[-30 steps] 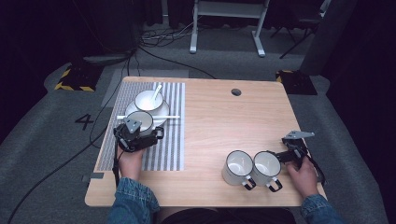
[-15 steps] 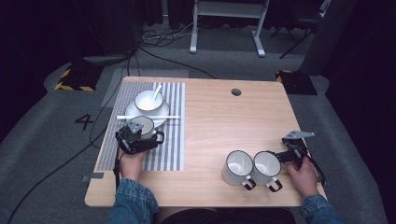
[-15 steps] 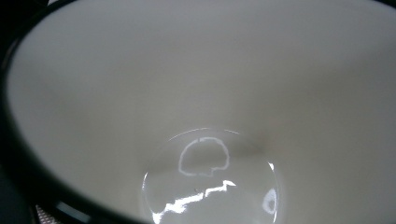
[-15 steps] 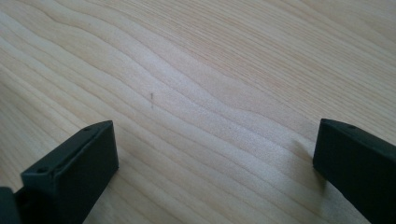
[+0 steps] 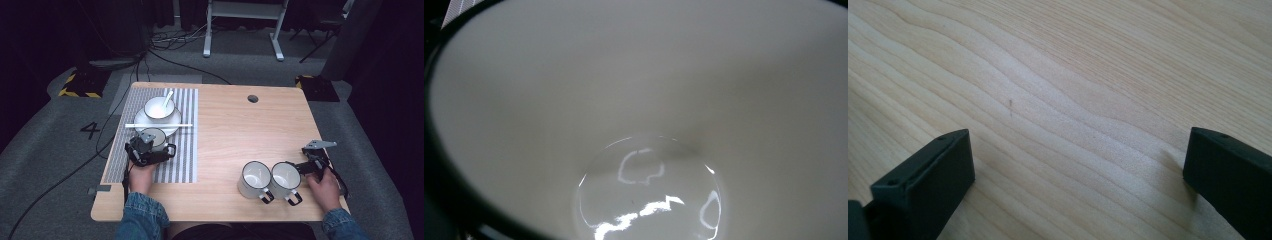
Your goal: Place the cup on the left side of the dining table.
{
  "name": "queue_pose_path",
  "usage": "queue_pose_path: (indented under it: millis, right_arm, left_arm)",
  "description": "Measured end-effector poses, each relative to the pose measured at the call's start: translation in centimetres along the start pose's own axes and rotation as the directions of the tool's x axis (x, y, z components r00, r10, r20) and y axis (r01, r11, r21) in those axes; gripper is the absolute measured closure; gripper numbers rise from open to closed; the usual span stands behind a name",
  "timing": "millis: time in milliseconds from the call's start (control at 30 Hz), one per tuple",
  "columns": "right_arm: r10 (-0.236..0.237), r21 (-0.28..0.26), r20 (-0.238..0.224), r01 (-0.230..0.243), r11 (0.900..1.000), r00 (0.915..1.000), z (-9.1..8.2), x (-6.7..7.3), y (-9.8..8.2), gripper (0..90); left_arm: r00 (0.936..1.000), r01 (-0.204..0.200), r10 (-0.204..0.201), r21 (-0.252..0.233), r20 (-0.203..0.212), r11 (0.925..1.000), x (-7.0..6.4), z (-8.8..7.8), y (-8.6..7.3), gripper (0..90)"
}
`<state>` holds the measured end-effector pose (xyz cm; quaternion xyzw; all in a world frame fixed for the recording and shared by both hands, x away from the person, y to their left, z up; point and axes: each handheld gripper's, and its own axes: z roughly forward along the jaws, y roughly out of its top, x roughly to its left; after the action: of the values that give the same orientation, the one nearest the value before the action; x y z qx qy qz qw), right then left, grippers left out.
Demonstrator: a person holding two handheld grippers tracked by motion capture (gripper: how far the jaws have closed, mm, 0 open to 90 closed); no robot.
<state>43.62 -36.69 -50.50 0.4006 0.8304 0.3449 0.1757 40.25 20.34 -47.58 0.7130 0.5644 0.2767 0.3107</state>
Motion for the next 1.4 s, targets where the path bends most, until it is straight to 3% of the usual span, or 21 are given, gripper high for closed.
queue_pose_path:
  millis: [200,367,867,1100,1300,1400]
  right_arm:
    - [0.000,0.000,0.000,0.000,1.000,1.0000,0.0,0.0,0.0,0.2]
    - [0.000,0.000,0.000,0.000,1.000,1.0000,0.0,0.0,0.0,0.2]
    - [0.000,0.000,0.000,0.000,1.000,1.0000,0.0,0.0,0.0,0.2]
    - [-0.001,0.000,0.000,0.001,1.000,1.0000,0.0,0.0,0.0,0.2]
    - [0.000,0.000,0.000,0.000,1.000,1.0000,0.0,0.0,0.0,0.2]
    - [0.000,0.000,0.000,0.000,1.000,1.0000,0.0,0.0,0.0,0.2]
  left_arm:
    - [1.0000,-0.001,0.000,0.033,0.010,0.9995,0.1,-0.4,-0.4,2.6]
    - [0.9983,0.031,-0.032,0.016,0.049,0.9994,0.7,-0.6,-1.1,2.6]
    - [0.9986,0.019,-0.020,0.017,0.050,0.9997,0.7,-1.0,-1.1,2.3]
    - [0.9998,-0.010,0.010,0.006,0.014,0.9999,0.4,-3.3,-1.2,1.0]
    - [0.9946,0.061,-0.053,-0.094,0.089,0.9937,0.6,-5.8,-1.7,1.2]
    - [0.9934,0.058,-0.048,-0.100,0.105,0.9933,0.5,-6.8,-2.0,1.4]
